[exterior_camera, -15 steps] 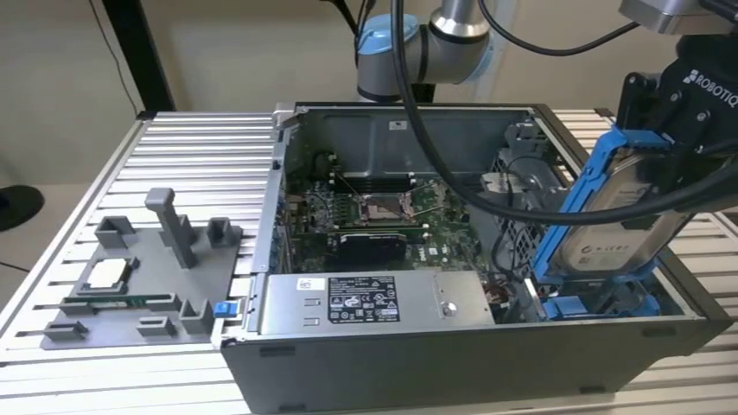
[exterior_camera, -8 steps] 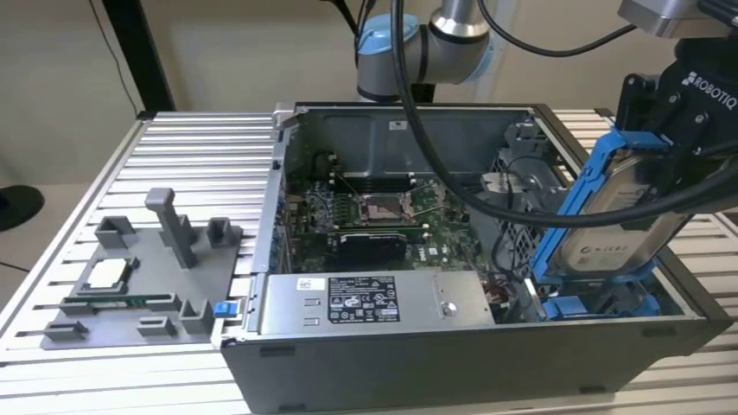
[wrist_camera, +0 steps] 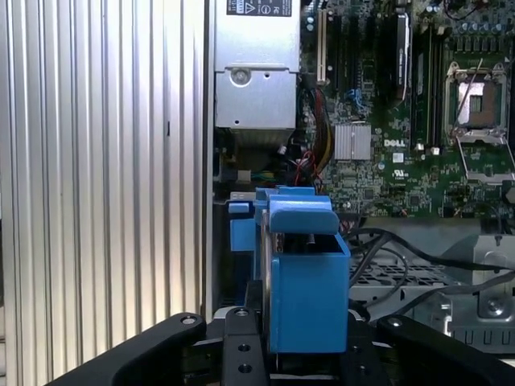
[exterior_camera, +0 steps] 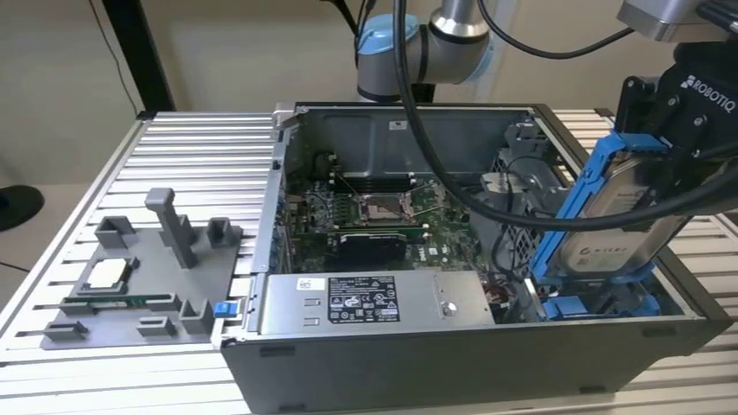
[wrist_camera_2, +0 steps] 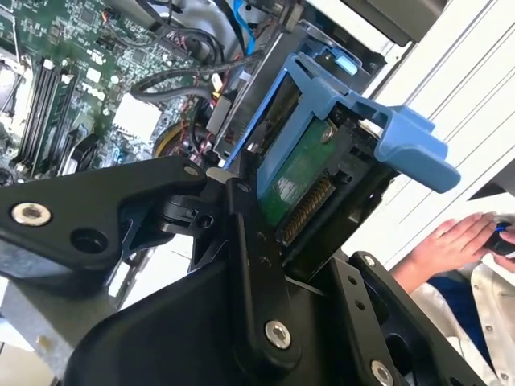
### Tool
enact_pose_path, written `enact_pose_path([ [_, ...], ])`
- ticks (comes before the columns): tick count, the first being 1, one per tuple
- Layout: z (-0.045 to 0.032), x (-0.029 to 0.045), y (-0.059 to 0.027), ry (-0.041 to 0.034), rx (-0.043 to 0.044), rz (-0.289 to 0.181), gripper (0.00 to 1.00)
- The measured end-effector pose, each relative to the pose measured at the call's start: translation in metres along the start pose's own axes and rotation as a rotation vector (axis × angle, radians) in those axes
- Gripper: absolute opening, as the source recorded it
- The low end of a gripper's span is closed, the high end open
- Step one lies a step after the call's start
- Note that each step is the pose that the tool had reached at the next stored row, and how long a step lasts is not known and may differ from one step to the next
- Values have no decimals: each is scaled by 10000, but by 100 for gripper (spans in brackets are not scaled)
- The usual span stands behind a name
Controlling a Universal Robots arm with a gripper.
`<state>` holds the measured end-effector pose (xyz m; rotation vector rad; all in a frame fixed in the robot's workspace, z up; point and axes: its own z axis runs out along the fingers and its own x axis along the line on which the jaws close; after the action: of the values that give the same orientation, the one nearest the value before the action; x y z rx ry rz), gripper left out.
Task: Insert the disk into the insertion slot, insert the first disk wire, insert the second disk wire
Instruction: 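Insert the disk into the insertion slot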
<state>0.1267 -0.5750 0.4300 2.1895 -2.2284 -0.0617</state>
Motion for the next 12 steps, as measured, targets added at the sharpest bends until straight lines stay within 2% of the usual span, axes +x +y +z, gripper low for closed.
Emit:
enact_pose_path([
  [2,25,0,-15,-44,-1,-1,0],
  [6,55,-1,-85,-199,-4,-8,0],
  [12,116,-1,-127,-293,-6,-10,0],
])
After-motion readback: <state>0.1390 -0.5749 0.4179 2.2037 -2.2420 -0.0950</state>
